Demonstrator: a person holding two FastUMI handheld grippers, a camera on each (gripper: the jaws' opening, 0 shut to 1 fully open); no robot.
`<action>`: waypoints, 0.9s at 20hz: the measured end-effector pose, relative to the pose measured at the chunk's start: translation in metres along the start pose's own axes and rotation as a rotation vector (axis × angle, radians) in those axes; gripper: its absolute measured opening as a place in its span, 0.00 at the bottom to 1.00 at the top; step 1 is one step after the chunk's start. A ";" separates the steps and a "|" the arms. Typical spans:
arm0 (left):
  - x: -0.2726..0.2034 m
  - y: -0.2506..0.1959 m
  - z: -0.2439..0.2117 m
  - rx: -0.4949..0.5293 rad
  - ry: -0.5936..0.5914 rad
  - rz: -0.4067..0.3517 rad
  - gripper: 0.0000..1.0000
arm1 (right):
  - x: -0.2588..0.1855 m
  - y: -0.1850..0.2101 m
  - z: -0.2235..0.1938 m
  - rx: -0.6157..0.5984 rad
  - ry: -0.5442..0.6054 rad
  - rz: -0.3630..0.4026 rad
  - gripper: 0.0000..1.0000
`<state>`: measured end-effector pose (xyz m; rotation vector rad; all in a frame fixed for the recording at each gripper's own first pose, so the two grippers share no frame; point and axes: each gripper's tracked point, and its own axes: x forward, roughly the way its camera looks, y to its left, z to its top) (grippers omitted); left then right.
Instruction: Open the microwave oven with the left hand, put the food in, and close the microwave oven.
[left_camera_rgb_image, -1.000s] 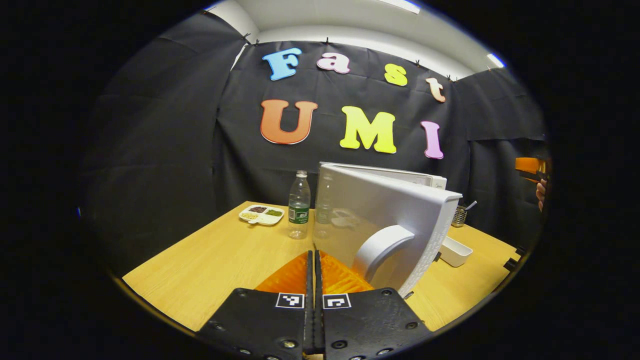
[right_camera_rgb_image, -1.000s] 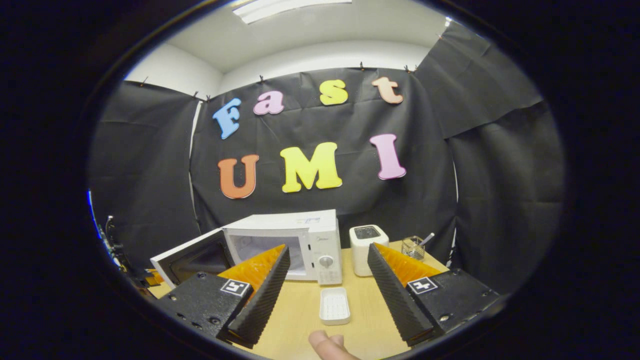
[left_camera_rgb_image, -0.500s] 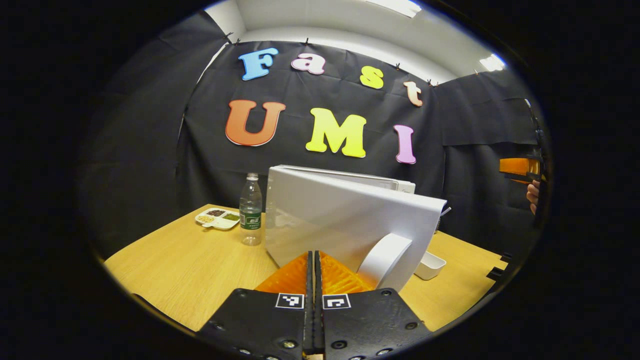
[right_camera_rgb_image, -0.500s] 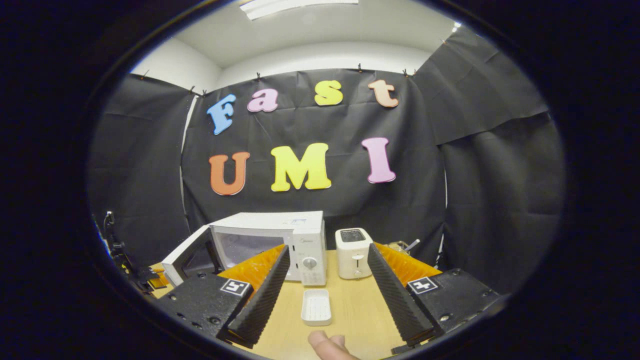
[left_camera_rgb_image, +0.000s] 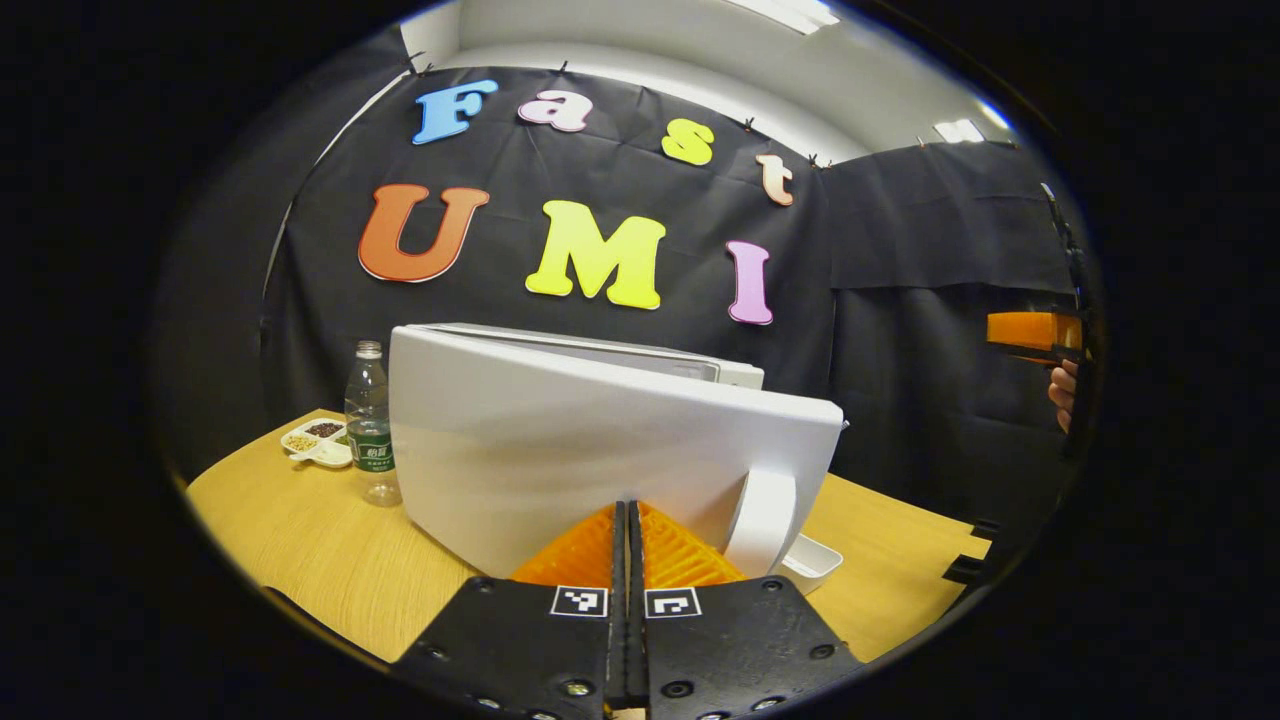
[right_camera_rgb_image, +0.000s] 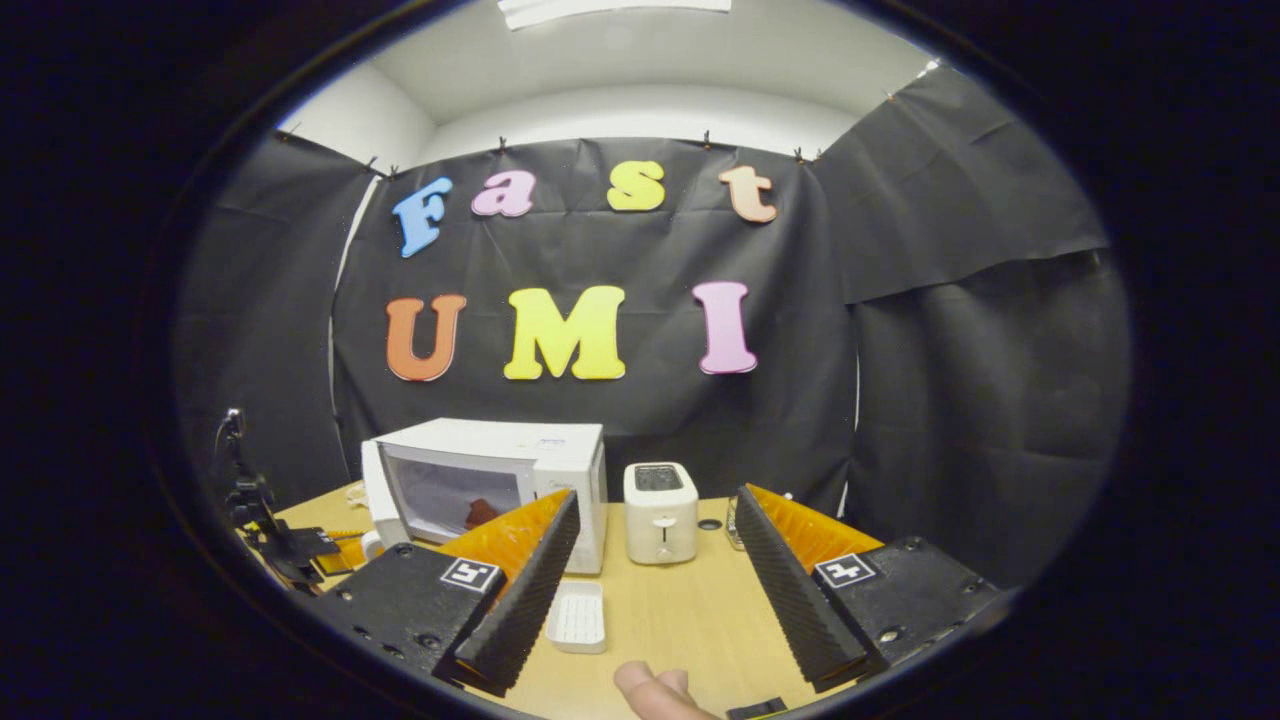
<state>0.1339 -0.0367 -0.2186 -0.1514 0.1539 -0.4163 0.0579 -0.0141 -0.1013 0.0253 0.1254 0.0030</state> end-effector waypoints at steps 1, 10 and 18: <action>0.006 -0.006 -0.001 0.002 0.009 -0.007 0.10 | 0.003 -0.001 0.000 0.000 -0.003 0.009 0.99; 0.092 -0.029 0.003 0.067 0.053 0.031 0.00 | 0.030 -0.034 -0.011 0.054 0.016 0.021 0.99; 0.167 0.000 -0.013 0.089 0.081 0.211 0.00 | 0.040 -0.061 -0.022 0.083 0.029 0.014 0.99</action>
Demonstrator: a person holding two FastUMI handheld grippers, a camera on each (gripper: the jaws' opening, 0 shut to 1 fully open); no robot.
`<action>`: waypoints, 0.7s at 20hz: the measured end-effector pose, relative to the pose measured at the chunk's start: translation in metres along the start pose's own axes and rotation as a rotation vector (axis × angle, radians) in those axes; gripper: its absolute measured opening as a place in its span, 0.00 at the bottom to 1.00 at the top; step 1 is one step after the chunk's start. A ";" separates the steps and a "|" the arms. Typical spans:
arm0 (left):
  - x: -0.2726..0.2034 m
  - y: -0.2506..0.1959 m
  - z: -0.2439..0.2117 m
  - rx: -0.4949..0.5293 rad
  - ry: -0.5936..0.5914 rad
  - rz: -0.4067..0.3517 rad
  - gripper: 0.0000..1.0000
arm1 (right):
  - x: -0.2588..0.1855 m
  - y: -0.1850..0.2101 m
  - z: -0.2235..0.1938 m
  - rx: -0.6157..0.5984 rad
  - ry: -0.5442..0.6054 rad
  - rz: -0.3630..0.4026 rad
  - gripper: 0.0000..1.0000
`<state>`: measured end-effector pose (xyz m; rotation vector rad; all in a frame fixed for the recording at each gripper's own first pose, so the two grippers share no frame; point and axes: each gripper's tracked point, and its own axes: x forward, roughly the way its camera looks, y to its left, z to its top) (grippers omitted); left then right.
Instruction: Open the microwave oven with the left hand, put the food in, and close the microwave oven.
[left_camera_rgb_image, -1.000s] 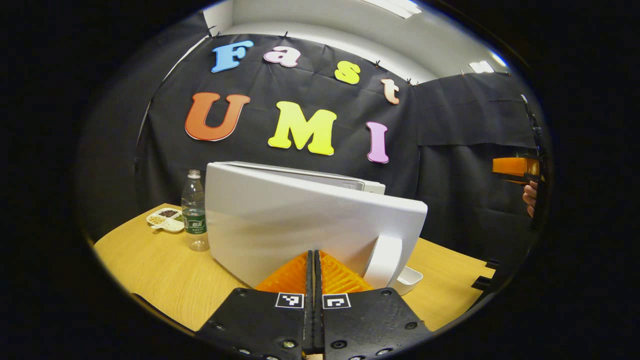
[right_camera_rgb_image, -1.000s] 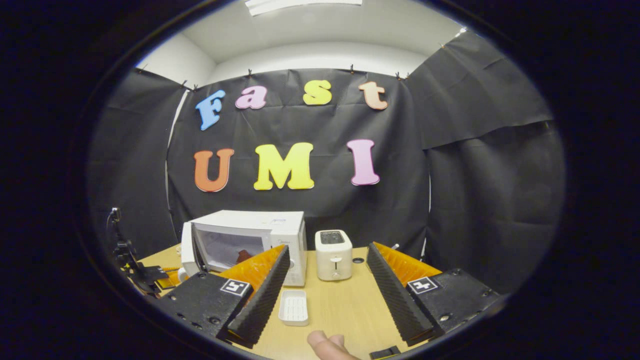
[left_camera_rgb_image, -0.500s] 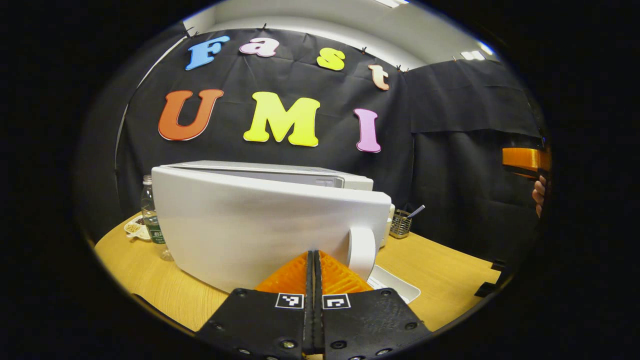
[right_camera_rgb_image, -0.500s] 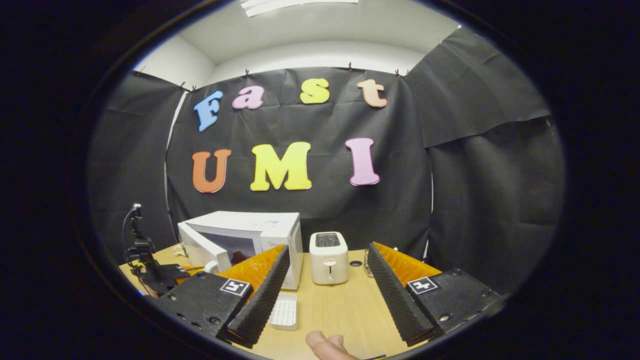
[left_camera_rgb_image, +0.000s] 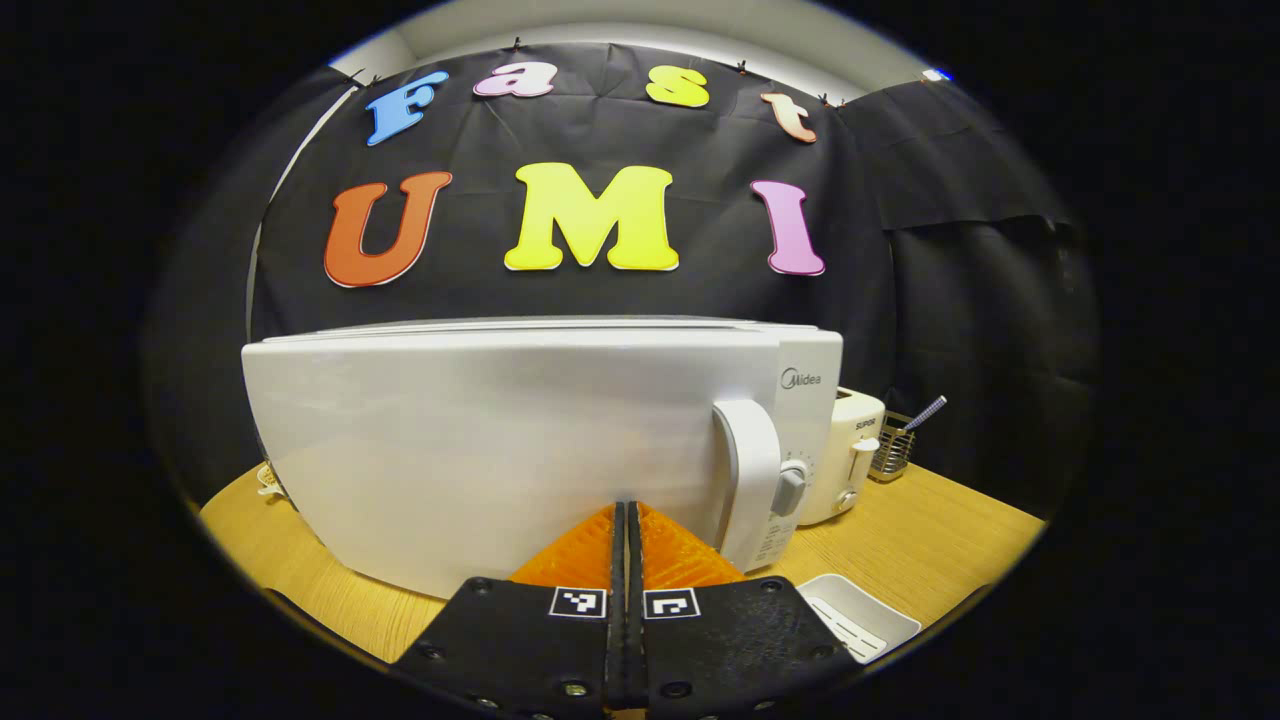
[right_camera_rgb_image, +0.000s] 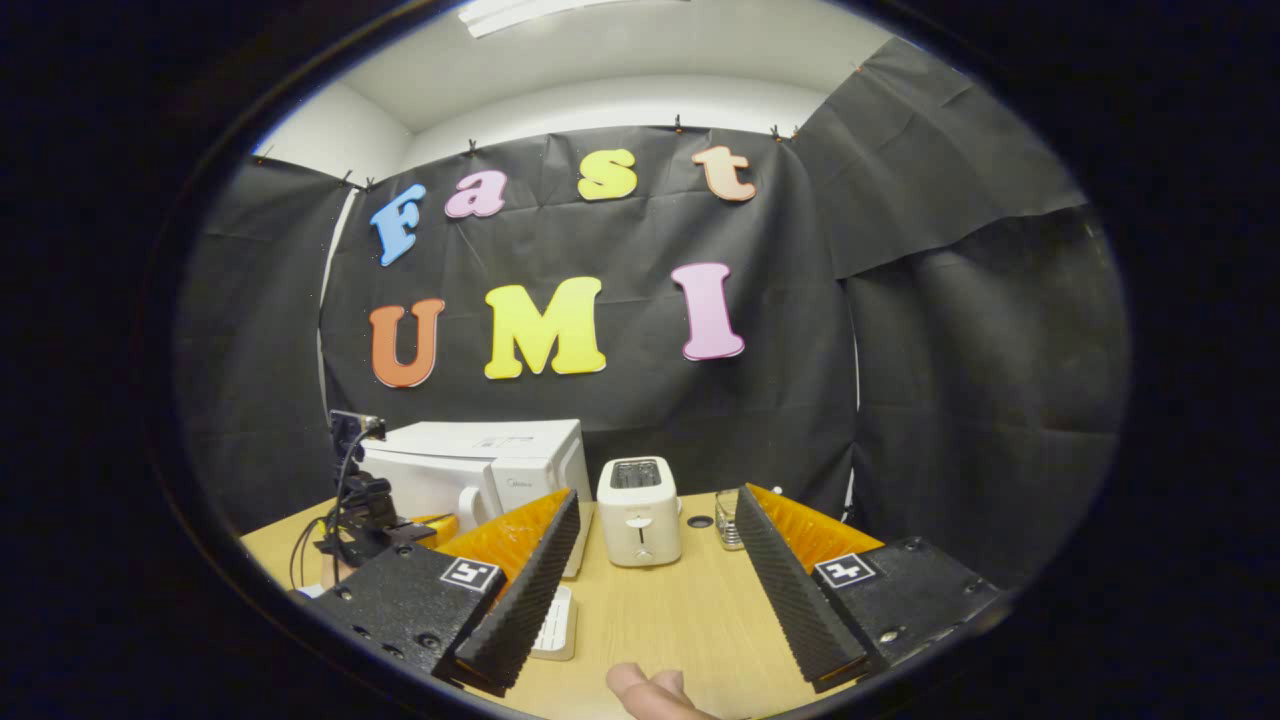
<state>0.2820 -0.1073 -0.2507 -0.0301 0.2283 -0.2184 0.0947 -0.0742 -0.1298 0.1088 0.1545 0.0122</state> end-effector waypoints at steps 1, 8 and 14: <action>0.005 -0.001 0.006 -0.017 -0.032 0.002 0.00 | -0.001 0.000 -0.001 0.006 0.000 0.006 1.00; 0.008 -0.007 0.006 -0.023 -0.007 -0.004 0.00 | -0.018 0.006 0.002 0.008 -0.020 0.024 0.99; -0.009 0.001 0.002 -0.067 0.072 0.029 0.00 | -0.041 0.003 -0.003 0.032 -0.021 -0.014 0.99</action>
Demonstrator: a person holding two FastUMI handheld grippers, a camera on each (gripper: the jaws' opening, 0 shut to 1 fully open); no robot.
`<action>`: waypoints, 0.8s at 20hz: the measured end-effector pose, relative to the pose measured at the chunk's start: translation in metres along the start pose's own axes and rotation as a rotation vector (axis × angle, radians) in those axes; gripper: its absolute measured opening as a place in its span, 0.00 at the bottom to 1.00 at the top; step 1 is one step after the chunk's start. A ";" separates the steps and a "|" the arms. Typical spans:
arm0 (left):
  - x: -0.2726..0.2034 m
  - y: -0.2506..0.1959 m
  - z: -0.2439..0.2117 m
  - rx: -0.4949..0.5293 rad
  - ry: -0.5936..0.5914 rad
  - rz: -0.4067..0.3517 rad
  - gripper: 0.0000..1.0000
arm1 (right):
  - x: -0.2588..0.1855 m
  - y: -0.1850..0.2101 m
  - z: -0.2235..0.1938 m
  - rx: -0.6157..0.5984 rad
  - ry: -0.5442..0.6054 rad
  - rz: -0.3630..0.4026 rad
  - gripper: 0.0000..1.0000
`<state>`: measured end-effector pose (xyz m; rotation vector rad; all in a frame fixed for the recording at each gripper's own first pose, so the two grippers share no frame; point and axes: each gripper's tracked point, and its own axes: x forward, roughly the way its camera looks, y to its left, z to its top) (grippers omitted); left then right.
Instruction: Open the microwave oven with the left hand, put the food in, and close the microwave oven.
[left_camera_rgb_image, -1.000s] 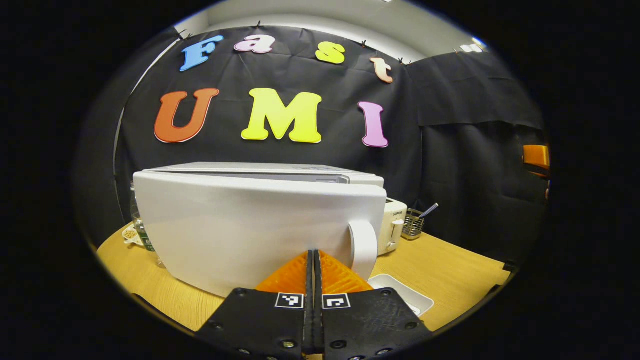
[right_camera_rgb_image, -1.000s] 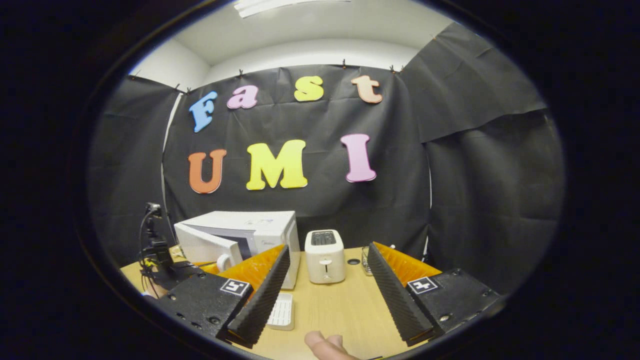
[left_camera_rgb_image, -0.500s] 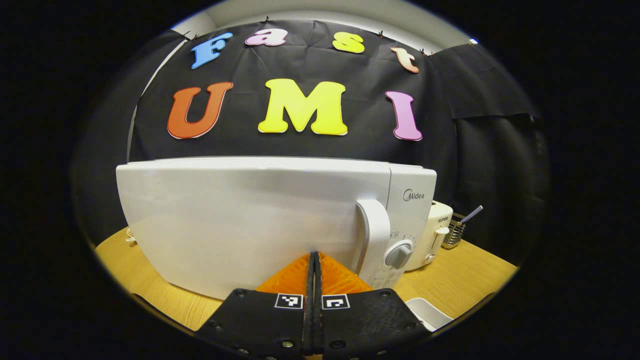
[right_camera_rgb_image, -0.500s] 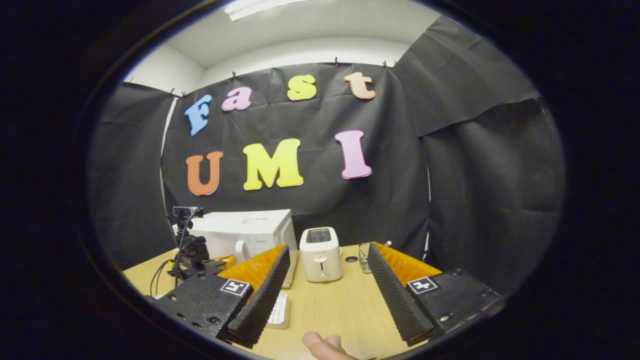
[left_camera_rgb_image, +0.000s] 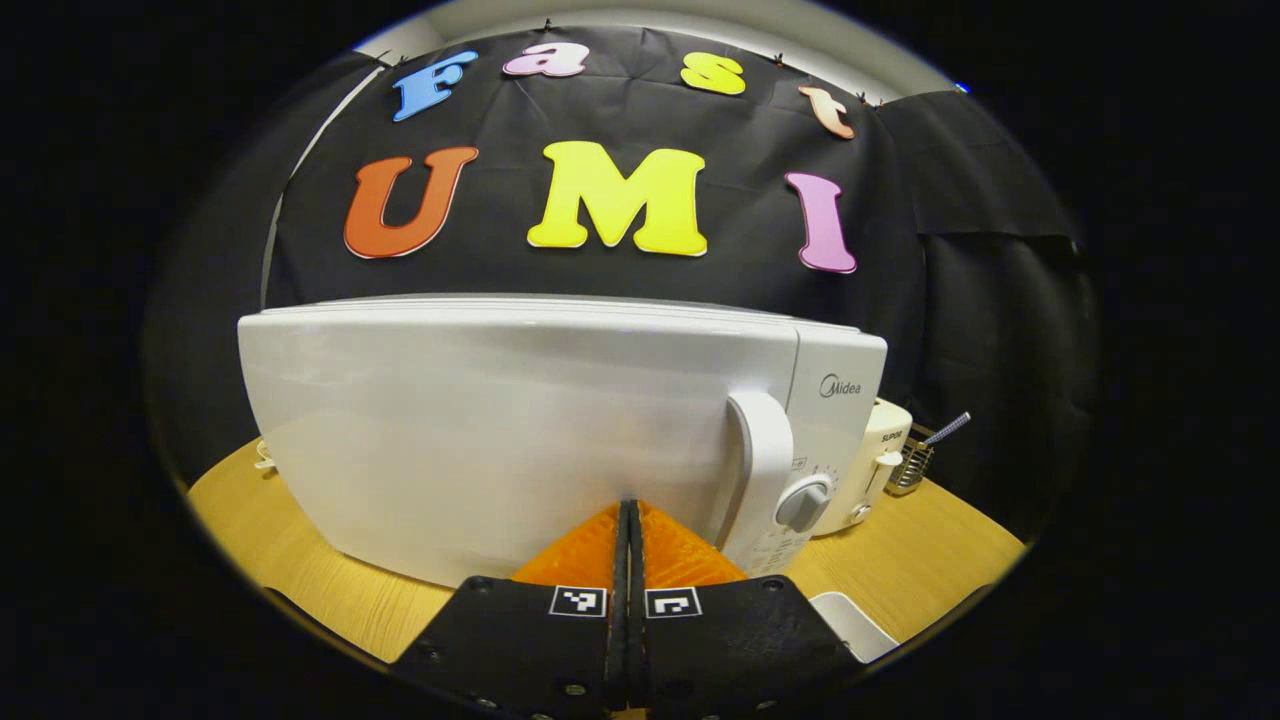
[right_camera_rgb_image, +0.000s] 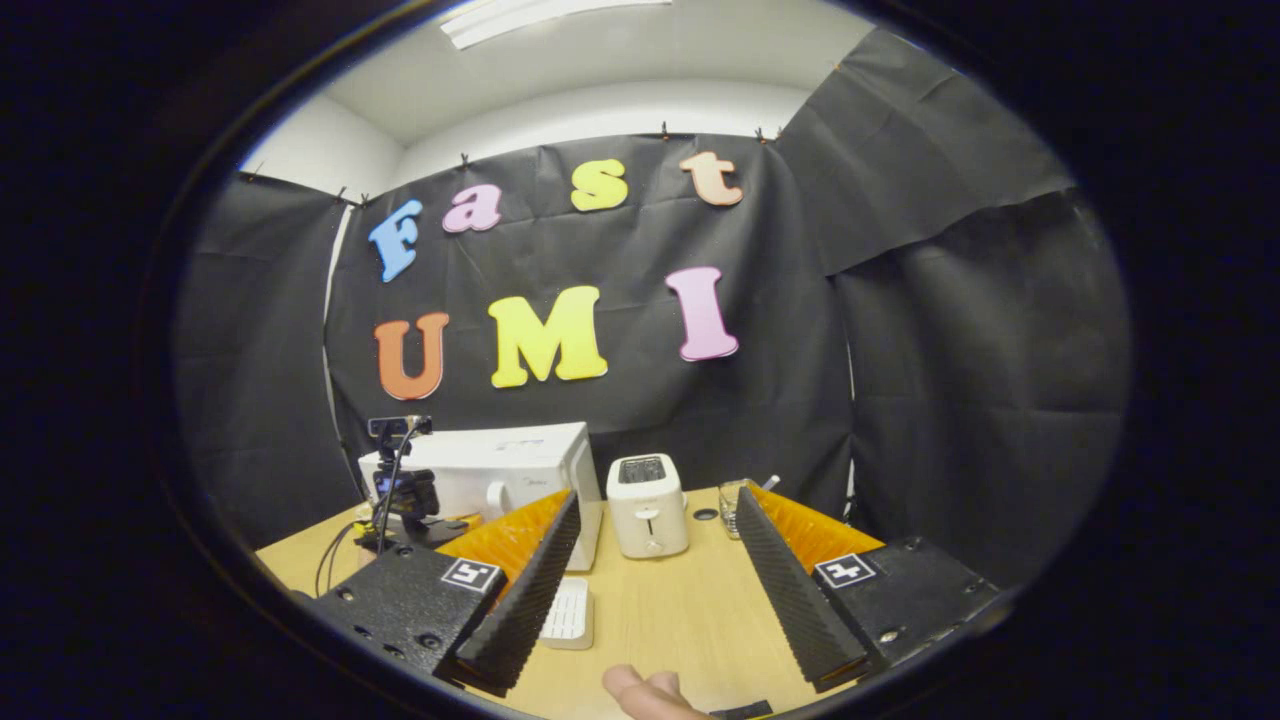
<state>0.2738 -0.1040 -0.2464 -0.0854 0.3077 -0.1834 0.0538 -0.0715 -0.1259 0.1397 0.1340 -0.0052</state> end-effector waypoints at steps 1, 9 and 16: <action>-0.010 -0.002 0.005 -0.021 -0.002 -0.013 0.00 | -0.005 -0.002 -0.002 -0.005 0.004 -0.011 0.99; -0.121 0.009 0.054 -0.008 -0.037 0.072 0.94 | -0.049 0.003 0.004 0.005 -0.001 -0.025 0.99; -0.232 -0.010 0.097 0.026 -0.155 0.036 0.93 | -0.089 0.008 0.012 -0.003 -0.020 -0.050 0.99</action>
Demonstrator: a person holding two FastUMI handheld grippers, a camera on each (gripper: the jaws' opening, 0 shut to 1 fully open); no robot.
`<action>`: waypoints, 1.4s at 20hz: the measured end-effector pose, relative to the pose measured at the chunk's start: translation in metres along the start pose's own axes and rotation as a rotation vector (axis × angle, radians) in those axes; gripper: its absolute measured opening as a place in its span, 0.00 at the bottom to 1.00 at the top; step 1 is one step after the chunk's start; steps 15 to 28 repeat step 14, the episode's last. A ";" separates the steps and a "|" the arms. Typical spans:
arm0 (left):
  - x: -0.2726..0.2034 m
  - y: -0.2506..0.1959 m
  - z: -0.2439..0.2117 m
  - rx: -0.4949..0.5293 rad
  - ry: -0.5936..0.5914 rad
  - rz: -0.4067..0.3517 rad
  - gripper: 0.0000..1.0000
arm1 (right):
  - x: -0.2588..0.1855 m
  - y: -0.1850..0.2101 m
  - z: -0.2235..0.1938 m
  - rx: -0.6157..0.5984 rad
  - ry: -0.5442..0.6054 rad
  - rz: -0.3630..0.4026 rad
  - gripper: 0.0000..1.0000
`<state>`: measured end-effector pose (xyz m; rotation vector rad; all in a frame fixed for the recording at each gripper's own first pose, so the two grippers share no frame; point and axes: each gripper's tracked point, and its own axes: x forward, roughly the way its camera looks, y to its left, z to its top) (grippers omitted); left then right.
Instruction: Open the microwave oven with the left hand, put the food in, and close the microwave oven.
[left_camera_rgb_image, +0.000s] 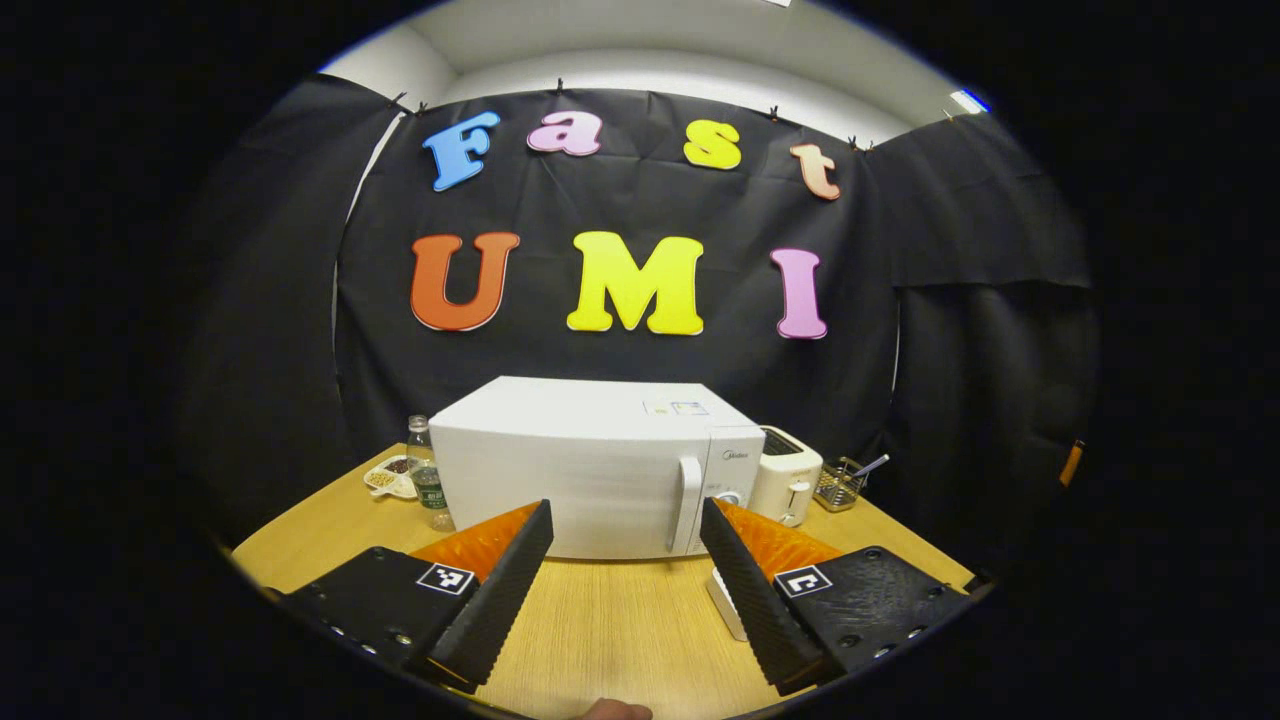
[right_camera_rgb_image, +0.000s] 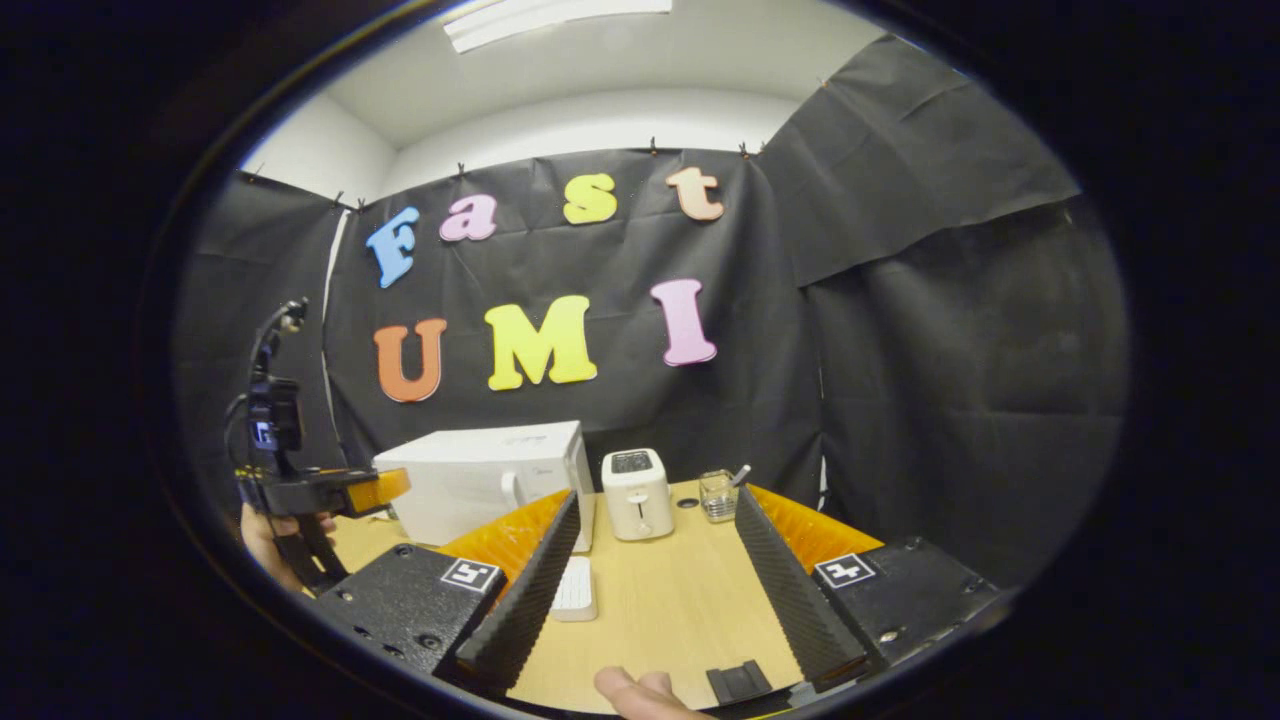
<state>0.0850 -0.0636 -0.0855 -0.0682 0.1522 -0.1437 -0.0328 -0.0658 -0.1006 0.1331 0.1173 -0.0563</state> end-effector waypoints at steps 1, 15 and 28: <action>-0.014 0.001 0.009 0.004 -0.019 -0.001 0.93 | -0.003 -0.003 0.002 0.001 -0.002 -0.017 0.99; -0.135 0.048 0.043 0.026 -0.142 0.072 0.93 | -0.014 0.025 0.023 -0.019 -0.043 0.030 0.99; -0.135 0.048 0.043 0.026 -0.142 0.072 0.93 | -0.014 0.025 0.023 -0.019 -0.043 0.030 0.99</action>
